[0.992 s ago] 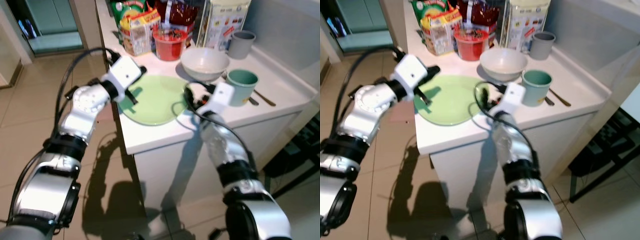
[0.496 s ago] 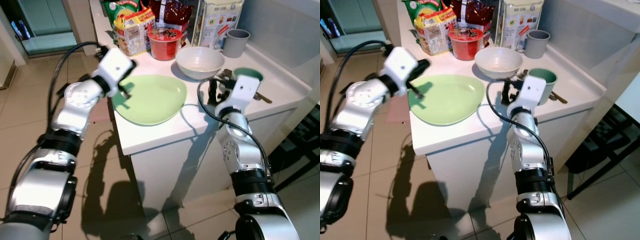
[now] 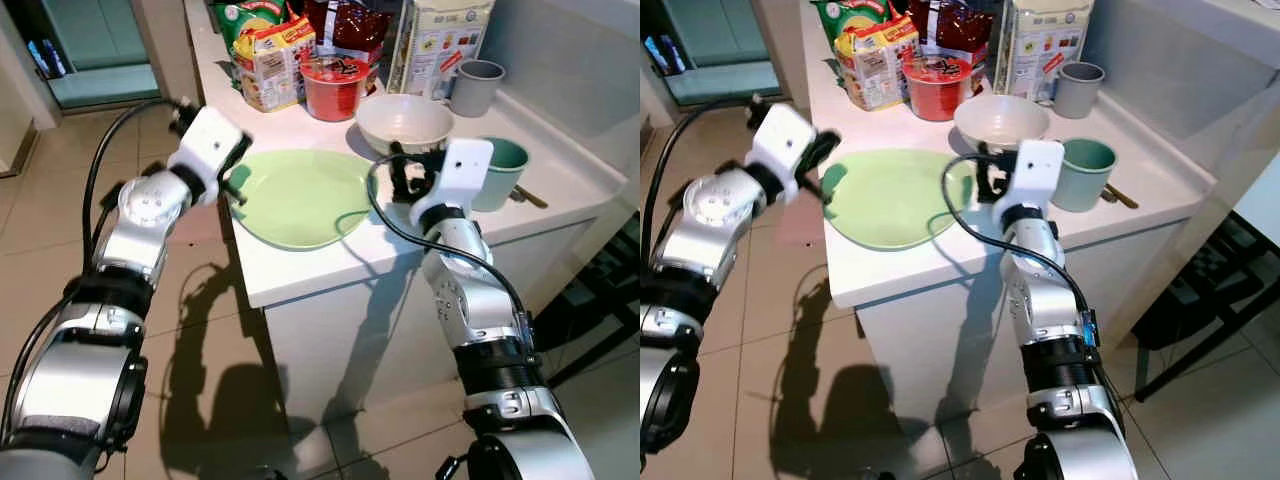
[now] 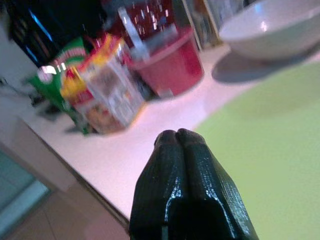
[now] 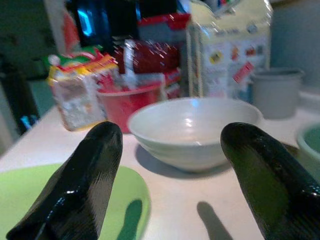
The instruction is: Setting the table
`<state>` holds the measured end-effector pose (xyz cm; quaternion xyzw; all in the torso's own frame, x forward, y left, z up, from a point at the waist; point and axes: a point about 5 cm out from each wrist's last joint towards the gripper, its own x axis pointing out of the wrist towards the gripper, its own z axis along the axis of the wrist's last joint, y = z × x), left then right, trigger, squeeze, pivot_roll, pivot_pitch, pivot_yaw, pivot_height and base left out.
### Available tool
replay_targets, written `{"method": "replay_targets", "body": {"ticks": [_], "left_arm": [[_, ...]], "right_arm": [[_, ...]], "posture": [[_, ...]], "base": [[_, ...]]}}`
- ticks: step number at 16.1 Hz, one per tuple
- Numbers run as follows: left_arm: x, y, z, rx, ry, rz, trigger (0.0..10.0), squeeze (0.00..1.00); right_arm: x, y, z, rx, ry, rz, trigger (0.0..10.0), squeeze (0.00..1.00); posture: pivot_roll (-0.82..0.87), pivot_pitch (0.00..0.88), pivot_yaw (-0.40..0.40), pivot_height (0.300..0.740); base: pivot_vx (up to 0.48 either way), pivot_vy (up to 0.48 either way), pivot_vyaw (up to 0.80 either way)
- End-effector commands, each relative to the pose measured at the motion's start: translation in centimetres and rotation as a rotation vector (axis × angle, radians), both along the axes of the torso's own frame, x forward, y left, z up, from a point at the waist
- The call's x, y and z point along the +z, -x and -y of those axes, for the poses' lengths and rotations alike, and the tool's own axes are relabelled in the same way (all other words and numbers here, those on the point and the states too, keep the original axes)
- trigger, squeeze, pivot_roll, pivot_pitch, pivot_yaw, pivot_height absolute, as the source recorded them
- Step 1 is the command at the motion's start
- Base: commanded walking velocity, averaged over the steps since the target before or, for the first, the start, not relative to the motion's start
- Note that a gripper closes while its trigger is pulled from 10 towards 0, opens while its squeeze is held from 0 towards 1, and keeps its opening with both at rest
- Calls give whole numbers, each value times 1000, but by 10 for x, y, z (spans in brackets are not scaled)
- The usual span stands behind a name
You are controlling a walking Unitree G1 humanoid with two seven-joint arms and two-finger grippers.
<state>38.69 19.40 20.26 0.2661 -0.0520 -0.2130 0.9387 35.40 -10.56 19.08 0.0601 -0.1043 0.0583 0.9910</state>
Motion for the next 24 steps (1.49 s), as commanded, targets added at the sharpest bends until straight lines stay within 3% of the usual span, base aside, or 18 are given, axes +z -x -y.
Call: {"method": "replay_targets", "body": {"ticks": [1,7,24], "left_arm": [[-6,1,-8,31,25,-28,10000,0],[-17,6,-8,26,69,-50,10000,0],[-29,14,6,-88,50,-93,10000,0]], "right_arm": [[5,2,-1,17,-9,23,10000,0],[24,1,9,3,15,93,10000,0],[14,1,5,3,2,42,10000,0]], "posture": [[71,0,15,740],[69,0,4,740],[72,0,13,740]], "base": [[0,0,0],[0,0,0],[0,0,0]]}}
